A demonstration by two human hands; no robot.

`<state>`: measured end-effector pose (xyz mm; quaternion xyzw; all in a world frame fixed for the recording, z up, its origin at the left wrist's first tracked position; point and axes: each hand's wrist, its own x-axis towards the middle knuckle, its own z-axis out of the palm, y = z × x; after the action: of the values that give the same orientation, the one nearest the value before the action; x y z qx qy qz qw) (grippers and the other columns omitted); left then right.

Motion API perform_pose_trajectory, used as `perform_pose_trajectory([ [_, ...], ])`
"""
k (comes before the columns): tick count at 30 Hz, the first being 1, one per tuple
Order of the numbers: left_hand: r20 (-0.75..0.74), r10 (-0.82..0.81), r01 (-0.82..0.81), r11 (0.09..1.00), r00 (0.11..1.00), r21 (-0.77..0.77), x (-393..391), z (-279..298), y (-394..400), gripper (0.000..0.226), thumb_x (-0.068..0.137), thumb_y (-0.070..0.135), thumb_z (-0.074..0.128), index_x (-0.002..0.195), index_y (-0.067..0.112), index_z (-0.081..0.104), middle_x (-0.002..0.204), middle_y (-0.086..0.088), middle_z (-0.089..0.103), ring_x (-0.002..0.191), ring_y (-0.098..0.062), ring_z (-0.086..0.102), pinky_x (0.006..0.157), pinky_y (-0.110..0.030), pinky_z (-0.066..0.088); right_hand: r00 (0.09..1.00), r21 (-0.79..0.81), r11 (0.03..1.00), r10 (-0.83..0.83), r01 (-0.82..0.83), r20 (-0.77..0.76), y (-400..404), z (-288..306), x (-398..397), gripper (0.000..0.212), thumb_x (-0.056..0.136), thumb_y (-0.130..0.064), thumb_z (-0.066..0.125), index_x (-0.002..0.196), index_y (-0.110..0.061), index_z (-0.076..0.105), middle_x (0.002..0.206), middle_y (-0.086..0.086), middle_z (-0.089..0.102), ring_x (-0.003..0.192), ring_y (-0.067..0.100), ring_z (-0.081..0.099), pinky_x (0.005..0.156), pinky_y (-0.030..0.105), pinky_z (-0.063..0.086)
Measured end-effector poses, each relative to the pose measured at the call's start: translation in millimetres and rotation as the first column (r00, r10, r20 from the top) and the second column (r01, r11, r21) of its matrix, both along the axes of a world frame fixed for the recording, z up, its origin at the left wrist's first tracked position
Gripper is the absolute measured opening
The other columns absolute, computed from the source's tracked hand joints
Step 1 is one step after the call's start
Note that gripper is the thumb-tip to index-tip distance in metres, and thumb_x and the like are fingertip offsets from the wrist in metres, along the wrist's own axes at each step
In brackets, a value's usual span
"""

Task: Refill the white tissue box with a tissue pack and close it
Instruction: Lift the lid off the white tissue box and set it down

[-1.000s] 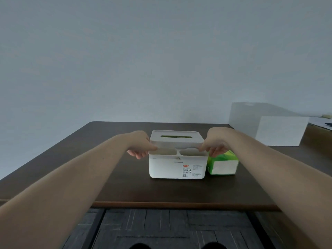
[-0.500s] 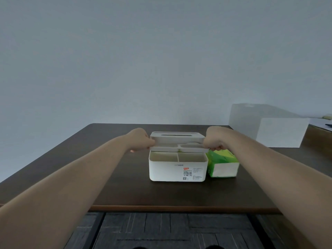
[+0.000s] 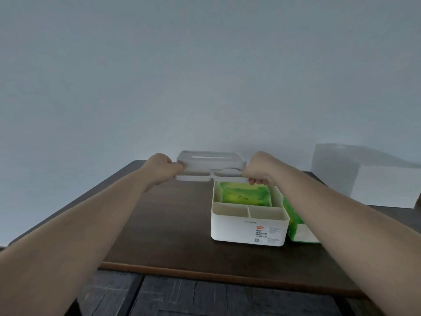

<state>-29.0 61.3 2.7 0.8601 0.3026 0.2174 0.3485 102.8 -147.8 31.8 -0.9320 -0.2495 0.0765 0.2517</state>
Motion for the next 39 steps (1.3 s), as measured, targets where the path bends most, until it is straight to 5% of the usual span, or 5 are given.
perform_pose_trajectory([
  [12, -0.081, 0.238, -0.233, 0.97, 0.968, 0.074, -47.6, -45.8, 86.8, 0.035, 0.082, 0.017, 0.056, 0.049, 0.014, 0.045, 0.05, -0.002, 0.045, 0.049, -0.019, 0.04, 0.051, -0.025, 0.031, 0.981, -0.149, 0.977, 0.169, -0.154, 0.092, 126.5, -40.3, -16.5, 0.021, 0.081, -0.009, 0.059, 0.06, -0.008, 0.057, 0.075, 0.011, 0.067, 0.061, 0.026, 0.057, 0.059, 0.027, 0.043],
  [24, -0.239, 0.344, -0.309, 0.936, 0.908, 0.171, -43.3, -99.7, 126.2, 0.037, 0.086, 0.02, 0.051, 0.052, 0.014, 0.038, 0.054, 0.0, 0.045, 0.051, -0.017, 0.042, 0.047, -0.026, 0.03, 0.953, -0.35, 0.913, 0.273, -0.212, 0.134, 173.9, -80.5, -15.2, 0.015, 0.081, -0.003, 0.06, 0.095, -0.008, 0.063, 0.084, 0.01, 0.059, 0.079, 0.028, 0.057, 0.071, 0.031, 0.044],
  [27, -0.277, 0.342, -0.306, 0.938, 0.898, 0.164, -41.3, -108.9, 130.1, 0.036, 0.088, 0.022, 0.051, 0.054, 0.013, 0.042, 0.058, 0.0, 0.048, 0.059, -0.021, 0.047, 0.053, -0.027, 0.034, 0.95, -0.409, 0.885, 0.289, -0.22, 0.115, 181.7, -88.0, -12.8, 0.004, 0.082, -0.004, 0.06, 0.084, -0.006, 0.058, 0.08, 0.009, 0.058, 0.075, 0.026, 0.058, 0.071, 0.032, 0.045],
  [31, -0.299, 0.332, -0.3, 0.942, 0.895, 0.15, -40.6, -115.4, 135.2, 0.037, 0.086, 0.021, 0.051, 0.051, 0.013, 0.039, 0.057, -0.002, 0.045, 0.061, -0.024, 0.044, 0.055, -0.027, 0.035, 0.951, -0.465, 0.856, 0.296, -0.225, 0.085, 189.4, -96.6, -11.5, 0.023, 0.084, -0.01, 0.056, 0.061, -0.008, 0.052, 0.064, 0.007, 0.055, 0.057, 0.022, 0.054, 0.071, 0.031, 0.048],
  [39, -0.333, 0.381, -0.338, 0.924, 0.862, 0.18, -39.8, -110.2, 127.4, 0.024, 0.084, 0.034, 0.049, 0.072, 0.013, 0.052, 0.071, 0.001, 0.054, 0.065, -0.019, 0.048, 0.059, -0.027, 0.036, 0.945, -0.432, 0.855, 0.326, -0.287, 0.017, 181.9, -84.2, -12.9, 0.031, 0.091, -0.01, 0.045, 0.062, -0.007, 0.058, 0.069, 0.007, 0.063, 0.062, 0.022, 0.058, 0.085, 0.034, 0.052],
])
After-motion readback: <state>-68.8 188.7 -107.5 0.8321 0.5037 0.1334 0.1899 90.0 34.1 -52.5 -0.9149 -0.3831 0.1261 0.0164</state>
